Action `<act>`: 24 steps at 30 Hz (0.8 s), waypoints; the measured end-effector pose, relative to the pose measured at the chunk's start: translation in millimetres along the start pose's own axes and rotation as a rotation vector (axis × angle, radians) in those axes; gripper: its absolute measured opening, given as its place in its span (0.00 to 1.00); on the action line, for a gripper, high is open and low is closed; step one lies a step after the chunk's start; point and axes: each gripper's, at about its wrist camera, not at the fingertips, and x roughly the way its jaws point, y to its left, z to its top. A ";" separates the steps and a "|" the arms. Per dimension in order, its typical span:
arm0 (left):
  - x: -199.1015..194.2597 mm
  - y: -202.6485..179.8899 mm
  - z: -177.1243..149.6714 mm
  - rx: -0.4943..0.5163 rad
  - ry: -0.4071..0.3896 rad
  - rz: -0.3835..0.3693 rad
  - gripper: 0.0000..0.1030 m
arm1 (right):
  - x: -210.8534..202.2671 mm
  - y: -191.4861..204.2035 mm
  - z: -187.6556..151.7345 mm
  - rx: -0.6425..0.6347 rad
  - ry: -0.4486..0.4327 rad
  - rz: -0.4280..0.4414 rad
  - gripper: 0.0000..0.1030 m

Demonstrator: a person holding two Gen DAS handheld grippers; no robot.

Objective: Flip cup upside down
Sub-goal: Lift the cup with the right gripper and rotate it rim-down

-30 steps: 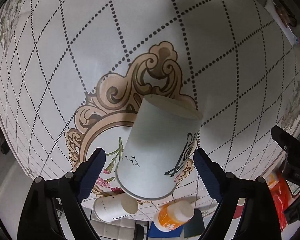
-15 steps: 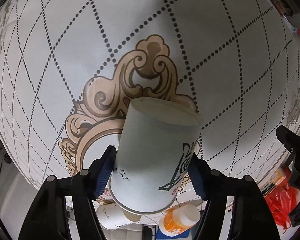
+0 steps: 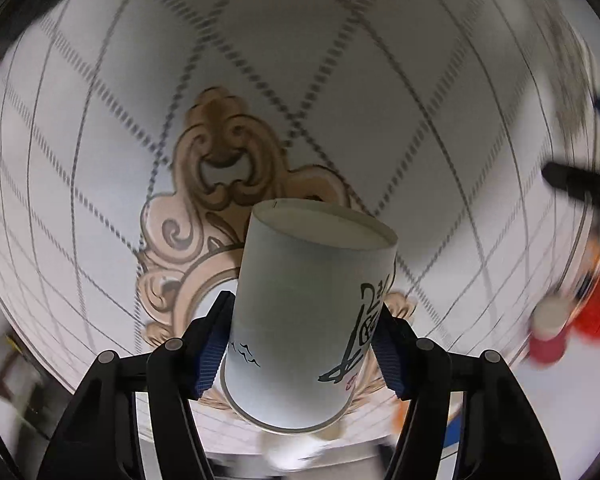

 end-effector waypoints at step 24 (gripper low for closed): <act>-30.5 -43.8 -1.6 0.202 -0.098 0.046 0.99 | 61.5 -58.4 -86.6 1.405 0.037 0.830 0.65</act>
